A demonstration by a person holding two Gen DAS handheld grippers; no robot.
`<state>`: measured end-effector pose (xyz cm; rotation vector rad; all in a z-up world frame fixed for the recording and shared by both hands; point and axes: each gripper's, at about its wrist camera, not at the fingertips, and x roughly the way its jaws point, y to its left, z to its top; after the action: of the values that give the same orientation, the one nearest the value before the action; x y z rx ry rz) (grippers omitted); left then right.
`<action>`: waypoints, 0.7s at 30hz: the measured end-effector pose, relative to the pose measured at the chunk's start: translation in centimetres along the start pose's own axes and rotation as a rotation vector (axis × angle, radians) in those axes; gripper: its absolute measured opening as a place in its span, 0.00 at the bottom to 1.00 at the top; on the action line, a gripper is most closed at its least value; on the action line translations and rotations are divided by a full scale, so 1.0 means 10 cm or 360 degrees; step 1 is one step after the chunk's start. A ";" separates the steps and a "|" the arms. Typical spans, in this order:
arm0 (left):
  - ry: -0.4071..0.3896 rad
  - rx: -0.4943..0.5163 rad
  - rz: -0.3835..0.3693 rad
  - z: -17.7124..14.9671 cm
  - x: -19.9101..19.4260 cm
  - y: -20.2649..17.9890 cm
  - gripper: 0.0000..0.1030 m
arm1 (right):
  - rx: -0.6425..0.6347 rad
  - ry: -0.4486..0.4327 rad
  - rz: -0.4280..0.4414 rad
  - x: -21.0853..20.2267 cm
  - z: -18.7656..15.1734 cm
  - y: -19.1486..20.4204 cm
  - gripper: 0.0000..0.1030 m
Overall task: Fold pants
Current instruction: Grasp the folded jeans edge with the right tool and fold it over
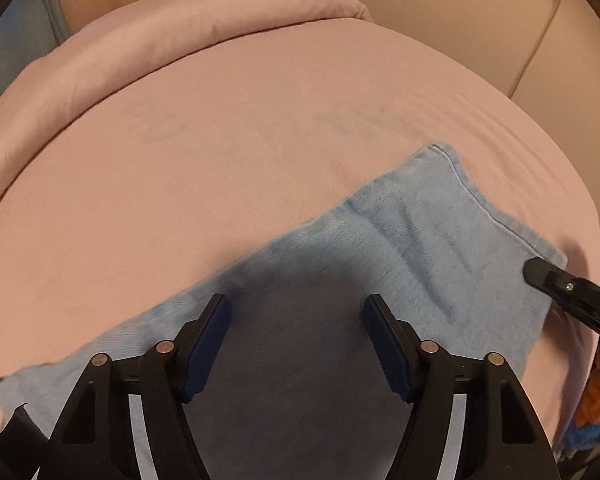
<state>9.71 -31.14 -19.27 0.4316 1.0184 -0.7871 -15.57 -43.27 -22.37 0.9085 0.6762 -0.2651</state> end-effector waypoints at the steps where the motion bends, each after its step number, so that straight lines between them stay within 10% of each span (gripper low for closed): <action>1: -0.0008 0.0004 0.0000 0.00 -0.01 -0.01 0.58 | 0.0016 0.0003 0.0039 0.00 0.01 -0.01 0.11; 11: 0.0043 -0.0019 0.0014 0.08 0.03 -0.06 0.56 | 0.0047 0.0046 0.0018 0.08 0.01 -0.09 0.08; 17: -0.0052 -0.0093 -0.0075 0.01 -0.30 -0.10 0.59 | 0.0060 -0.0054 0.0054 -0.19 0.06 -0.14 0.37; 21: -0.0088 -0.0224 -0.0154 -0.13 -0.47 -0.06 0.63 | 0.0004 -0.0004 -0.0003 -0.05 0.06 -0.05 0.40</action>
<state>7.13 -28.89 -15.78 0.2403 1.0416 -0.8037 -16.00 -44.08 -22.13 0.9101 0.6745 -0.2686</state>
